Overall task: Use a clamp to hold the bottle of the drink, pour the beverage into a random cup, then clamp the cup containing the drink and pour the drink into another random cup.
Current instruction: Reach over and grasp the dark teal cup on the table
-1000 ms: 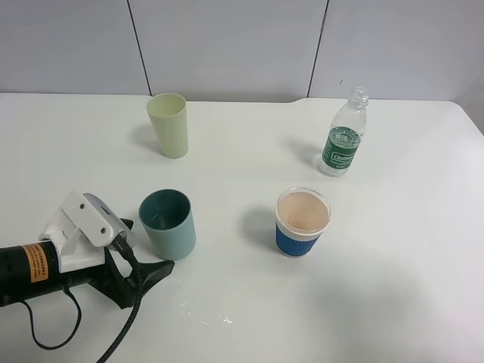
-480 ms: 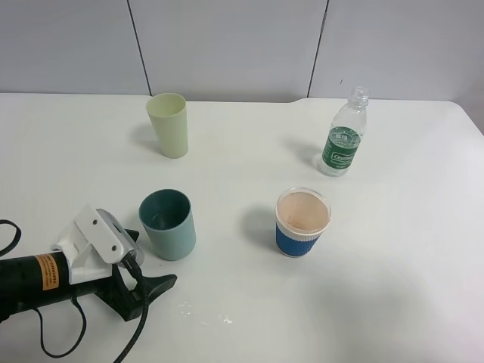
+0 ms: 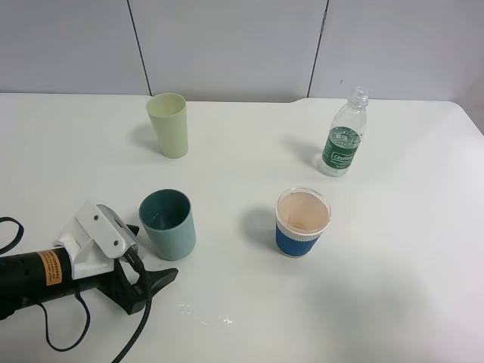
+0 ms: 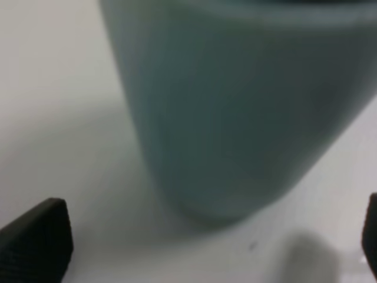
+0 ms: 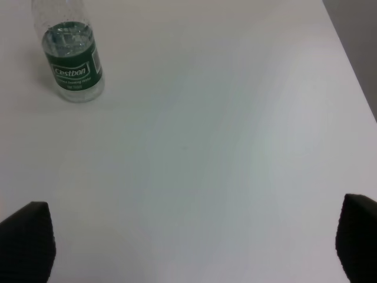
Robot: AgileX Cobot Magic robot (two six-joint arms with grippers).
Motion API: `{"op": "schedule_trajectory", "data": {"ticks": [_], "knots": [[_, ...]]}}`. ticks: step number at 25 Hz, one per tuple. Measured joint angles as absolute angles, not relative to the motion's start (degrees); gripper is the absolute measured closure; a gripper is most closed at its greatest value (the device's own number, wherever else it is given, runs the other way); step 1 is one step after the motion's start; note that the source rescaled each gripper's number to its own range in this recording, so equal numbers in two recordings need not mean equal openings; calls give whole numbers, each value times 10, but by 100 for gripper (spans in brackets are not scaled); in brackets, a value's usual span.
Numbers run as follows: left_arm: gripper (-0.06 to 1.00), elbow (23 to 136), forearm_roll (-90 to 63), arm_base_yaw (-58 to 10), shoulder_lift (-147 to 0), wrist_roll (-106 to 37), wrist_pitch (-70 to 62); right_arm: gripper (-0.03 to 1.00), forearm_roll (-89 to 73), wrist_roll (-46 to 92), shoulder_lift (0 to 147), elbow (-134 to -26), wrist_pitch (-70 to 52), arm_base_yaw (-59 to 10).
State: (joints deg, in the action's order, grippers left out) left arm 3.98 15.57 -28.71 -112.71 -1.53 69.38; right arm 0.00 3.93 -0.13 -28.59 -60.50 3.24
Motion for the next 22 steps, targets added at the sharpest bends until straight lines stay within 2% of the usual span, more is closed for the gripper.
{"op": "schedule_trajectory", "data": {"ticks": [17,18,19,21,22], "knots": [[-6,98,179,-287,-1128,-15,695,-3,0,39,-1,-286,-605,32],[-1,98,179,-287,-1128,-15,695,-3,0,39,-1,-286,-605,32],[11,98,178,-287,-1128,-15,695,-3,0,39,-1,-286,-605,32],[55,98,177,-287,-1128,-15,695,-3,0,39,-1,-286,-605,32],[84,98,178,-287,-1129,-15,695,-3,0,39,-1,-286,-605,32]]}}
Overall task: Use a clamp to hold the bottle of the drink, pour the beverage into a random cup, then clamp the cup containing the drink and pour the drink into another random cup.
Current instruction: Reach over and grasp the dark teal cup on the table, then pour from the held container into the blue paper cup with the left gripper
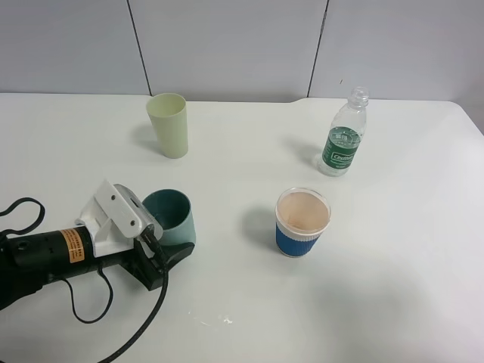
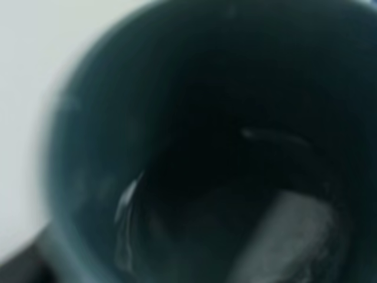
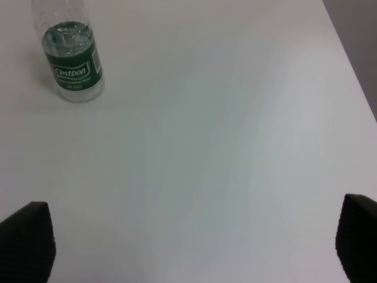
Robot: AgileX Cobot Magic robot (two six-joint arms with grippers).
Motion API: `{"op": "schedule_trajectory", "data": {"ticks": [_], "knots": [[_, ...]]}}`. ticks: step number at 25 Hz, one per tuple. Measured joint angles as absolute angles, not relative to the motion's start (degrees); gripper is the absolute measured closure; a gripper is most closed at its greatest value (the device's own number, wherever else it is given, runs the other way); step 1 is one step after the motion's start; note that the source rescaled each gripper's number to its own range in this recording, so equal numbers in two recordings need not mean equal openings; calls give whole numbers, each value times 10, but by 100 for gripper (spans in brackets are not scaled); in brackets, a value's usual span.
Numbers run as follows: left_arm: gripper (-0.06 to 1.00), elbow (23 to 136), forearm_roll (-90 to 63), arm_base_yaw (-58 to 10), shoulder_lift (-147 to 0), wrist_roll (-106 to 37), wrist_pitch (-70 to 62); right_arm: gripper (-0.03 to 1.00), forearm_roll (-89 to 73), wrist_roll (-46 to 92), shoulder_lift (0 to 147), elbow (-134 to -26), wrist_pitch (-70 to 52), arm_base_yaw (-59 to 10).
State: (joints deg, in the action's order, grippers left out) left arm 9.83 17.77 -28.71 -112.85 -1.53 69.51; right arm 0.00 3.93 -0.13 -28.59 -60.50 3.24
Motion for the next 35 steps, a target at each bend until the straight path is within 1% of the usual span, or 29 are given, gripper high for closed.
{"op": "schedule_trajectory", "data": {"ticks": [1,2,18,30,35], "knots": [[94,98,177,-287,-1129,-16,695,-3,0,39,-1,-286,-605,32],[92,98,177,-287,-1129,-16,695,-3,0,39,-1,-286,-605,32],[92,98,176,-287,-1123,6,692,-3,0,39,-1,-286,-605,32],[92,98,130,-287,-1051,24,683,-3,0,39,-1,-286,-605,32],[92,98,95,-287,-996,28,637,-3,0,39,-1,-286,-605,32]]}}
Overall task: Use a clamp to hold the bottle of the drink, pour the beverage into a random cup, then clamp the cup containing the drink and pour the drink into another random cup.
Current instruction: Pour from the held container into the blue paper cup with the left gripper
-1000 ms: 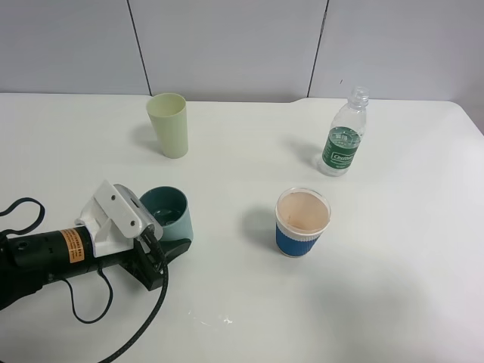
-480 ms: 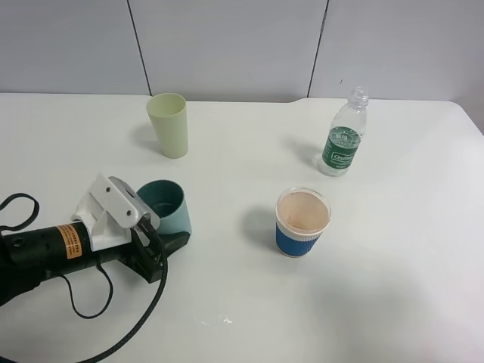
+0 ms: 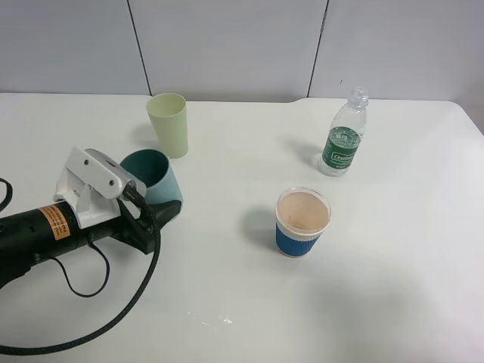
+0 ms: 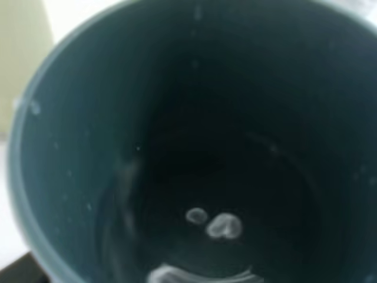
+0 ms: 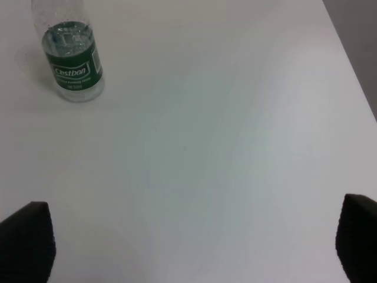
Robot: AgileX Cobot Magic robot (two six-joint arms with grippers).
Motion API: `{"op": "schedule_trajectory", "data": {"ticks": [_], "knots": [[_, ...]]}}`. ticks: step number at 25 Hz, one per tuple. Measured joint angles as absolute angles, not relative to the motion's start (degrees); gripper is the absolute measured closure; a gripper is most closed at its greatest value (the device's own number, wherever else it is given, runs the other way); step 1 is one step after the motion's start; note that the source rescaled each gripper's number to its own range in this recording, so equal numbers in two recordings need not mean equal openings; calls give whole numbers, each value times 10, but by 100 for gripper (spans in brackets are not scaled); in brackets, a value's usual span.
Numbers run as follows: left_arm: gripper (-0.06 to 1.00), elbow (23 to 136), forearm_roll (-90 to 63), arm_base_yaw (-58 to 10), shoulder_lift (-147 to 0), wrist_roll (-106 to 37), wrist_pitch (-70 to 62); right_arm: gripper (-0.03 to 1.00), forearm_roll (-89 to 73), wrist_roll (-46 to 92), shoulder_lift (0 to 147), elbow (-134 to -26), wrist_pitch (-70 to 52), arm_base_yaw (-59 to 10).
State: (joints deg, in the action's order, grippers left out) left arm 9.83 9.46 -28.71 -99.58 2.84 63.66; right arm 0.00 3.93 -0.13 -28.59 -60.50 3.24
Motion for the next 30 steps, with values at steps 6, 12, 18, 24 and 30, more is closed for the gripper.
{"op": "schedule_trajectory", "data": {"ticks": [6,12,18,24,30], "knots": [[92,102,48,-287,-912,35,523,-3,0,39,-1,-286,-605,32],[92,173,30,-287,-830,42,310,-3,0,39,-1,-286,-605,32],[92,255,-28,-287,-815,7,160,-3,0,39,-1,-286,-605,32],[92,301,-113,-295,-815,-119,125,-3,0,39,-1,-286,-605,32],[92,309,-267,-346,-815,-321,141,-3,0,39,-1,-286,-605,32]]}}
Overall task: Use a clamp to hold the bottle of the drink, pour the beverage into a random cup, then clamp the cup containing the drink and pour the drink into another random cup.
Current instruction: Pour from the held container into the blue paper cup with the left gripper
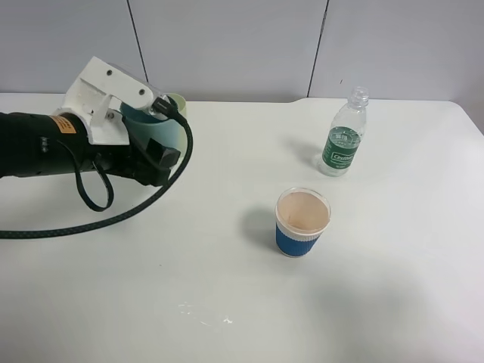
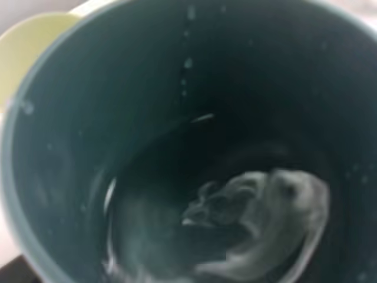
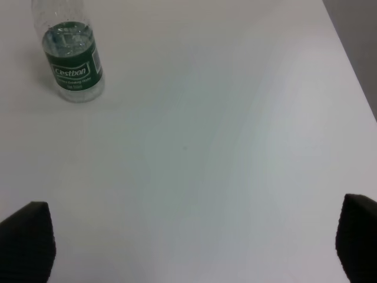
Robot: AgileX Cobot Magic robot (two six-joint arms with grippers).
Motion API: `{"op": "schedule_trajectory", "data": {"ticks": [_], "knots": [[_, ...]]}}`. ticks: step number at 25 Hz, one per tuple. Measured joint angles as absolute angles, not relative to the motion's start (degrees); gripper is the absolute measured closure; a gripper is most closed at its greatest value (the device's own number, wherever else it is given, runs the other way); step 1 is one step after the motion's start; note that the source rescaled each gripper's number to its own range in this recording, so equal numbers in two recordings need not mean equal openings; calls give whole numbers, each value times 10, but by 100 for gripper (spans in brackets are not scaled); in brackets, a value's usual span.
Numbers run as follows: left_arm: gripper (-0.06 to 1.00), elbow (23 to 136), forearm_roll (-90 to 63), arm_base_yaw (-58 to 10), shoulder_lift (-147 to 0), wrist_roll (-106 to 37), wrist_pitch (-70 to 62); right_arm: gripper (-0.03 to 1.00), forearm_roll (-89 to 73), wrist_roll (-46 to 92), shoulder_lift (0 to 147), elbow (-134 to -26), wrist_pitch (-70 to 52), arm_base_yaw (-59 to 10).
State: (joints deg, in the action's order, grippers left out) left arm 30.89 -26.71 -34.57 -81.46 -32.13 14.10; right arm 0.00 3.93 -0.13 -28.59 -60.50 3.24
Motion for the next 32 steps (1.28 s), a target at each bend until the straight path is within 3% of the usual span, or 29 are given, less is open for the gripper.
{"op": "schedule_trajectory", "data": {"ticks": [13,23,32], "knots": [[92,358,-610,-467,-856,-683,211,-3,0,39,-1,-286,-605,32],[92,418,-734,-539,-922,-845,304,-3,0,39,-1,-286,-605,32],[92,448,-780,-562,-955,-934,325,-3,0,39,-1,-286,-605,32]]}}
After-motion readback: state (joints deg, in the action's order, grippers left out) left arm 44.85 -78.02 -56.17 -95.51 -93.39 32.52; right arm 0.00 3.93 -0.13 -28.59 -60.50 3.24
